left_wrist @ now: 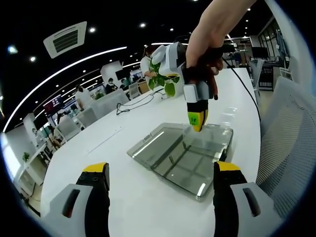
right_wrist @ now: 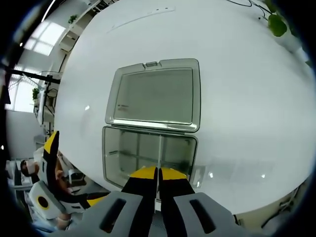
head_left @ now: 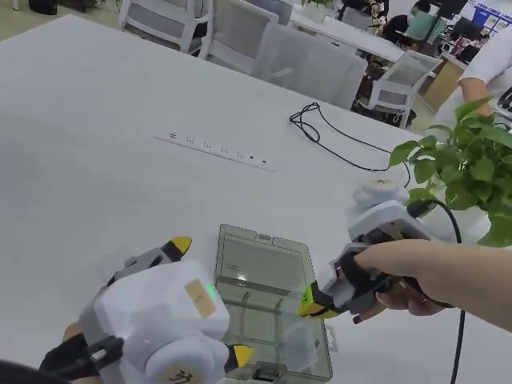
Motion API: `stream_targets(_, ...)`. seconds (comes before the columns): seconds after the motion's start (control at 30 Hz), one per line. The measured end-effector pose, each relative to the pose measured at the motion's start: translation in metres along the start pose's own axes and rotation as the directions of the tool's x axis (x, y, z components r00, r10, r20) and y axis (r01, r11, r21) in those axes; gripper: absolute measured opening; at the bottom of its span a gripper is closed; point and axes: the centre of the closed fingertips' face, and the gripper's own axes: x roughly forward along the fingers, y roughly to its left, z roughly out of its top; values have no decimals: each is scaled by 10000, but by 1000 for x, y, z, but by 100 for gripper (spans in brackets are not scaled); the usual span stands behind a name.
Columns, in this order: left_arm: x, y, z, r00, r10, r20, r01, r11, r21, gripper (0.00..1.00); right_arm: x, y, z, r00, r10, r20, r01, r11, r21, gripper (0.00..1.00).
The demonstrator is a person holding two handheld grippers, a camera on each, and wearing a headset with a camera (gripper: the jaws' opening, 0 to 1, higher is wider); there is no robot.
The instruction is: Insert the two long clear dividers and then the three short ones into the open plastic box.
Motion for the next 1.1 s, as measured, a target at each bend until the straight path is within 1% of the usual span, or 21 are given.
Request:
stream_targets(0.37, 0, 0, 1, 10000, -20, 8, 20, 10000, -31, 88, 1, 1, 0, 9999, -119, -29, 118, 9996, -238, 2)
stream_targets(0.47, 0, -1, 1, 10000, -37, 4, 37, 10000, -49, 88, 1, 1, 0, 9992, -383, -83, 376, 9969, -694, 2)
stream_targets(0.53, 0, -1, 0, 10000, -81, -5, 81, 9999, -94, 89, 4, 6, 1, 9990, -426, -120, 415, 9962, -767, 3)
stream_targets(0.63, 0, -2, 0, 10000, -98, -9, 98, 9999, -90, 88, 8, 9, 2, 9980, -595, -209, 568, 9921, -1115, 3)
stream_targets(0.7, 0, -2, 0, 10000, -85, -19, 85, 9999, -102, 88, 11, 8, 2, 9965, -806, -222, 766, 9867, -1432, 3)
stream_targets(0.77, 0, -1, -1, 10000, -60, -23, 60, 9999, -138, 88, 12, 8, 2, 9968, -758, -239, 718, 9877, -1388, 4)
stream_targets(1.1, 0, -2, -2, 10000, -75, -55, 74, 9998, -161, 87, 18, 6, 0, 9952, -948, -223, 899, 9824, -1640, 4)
